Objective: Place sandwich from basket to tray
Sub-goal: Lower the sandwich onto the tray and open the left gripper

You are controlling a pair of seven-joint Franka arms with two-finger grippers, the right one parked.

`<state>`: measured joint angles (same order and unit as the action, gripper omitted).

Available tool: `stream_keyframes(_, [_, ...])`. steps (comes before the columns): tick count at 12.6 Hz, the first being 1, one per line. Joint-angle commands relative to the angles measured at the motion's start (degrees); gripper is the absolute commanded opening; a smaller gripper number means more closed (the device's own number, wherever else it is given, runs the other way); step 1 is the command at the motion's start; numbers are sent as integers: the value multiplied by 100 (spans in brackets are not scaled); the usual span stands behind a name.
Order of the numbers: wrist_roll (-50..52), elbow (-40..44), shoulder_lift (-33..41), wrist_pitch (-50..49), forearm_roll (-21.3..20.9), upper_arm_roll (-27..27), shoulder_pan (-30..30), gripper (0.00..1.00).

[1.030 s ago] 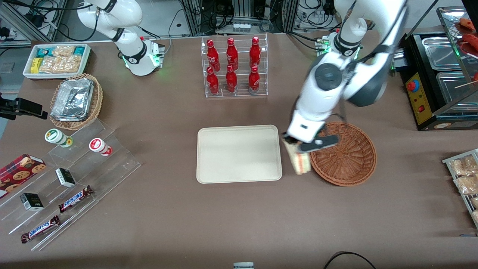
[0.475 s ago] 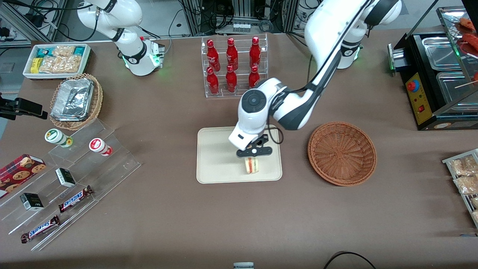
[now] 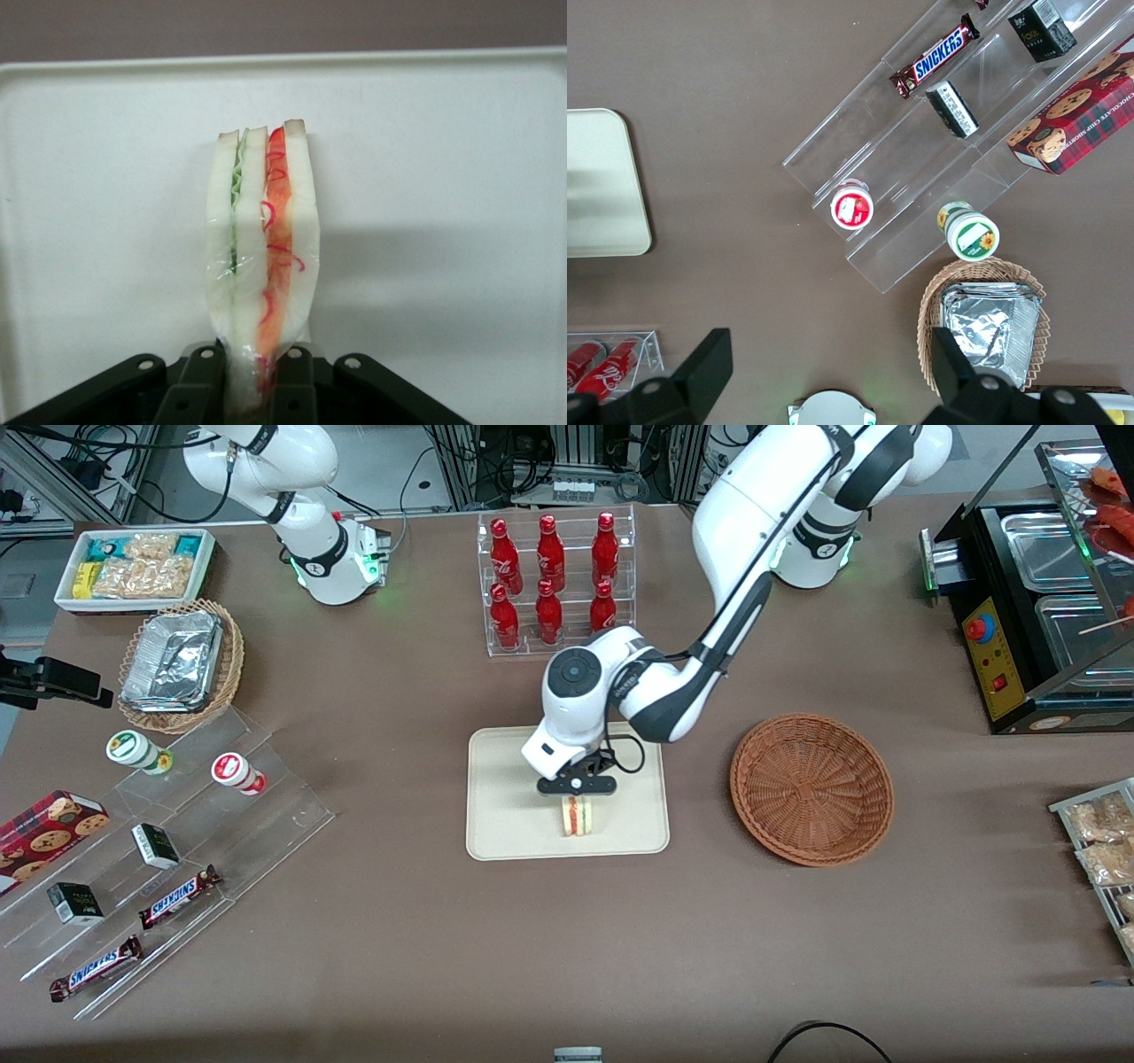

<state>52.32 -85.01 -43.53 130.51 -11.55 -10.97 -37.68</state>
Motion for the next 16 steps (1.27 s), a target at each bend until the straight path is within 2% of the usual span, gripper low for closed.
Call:
stream_keyframes(1, [85, 169, -156, 141, -128, 95, -99, 2])
stream_keyframes(2, [85, 169, -156, 151, -120, 95, -99, 16])
stream_keyframes(3, [85, 169, -156, 151, -120, 95, -91, 68])
stream_keyframes(4, [85, 169, -147, 151, -128, 95, -82, 100])
stream_keyframes(7, [94, 213, -25, 81, -84, 95, -47, 100])
stream_keyframes(11, [77, 195, 677, -594, -32, 104, 172, 100])
stream_keyframes(14, [7, 187, 1283, -1166, 257, 95, 567, 100])
stream_keyframes(16, [-37, 187, 1705, -1483, 468, 78, 1067, 100])
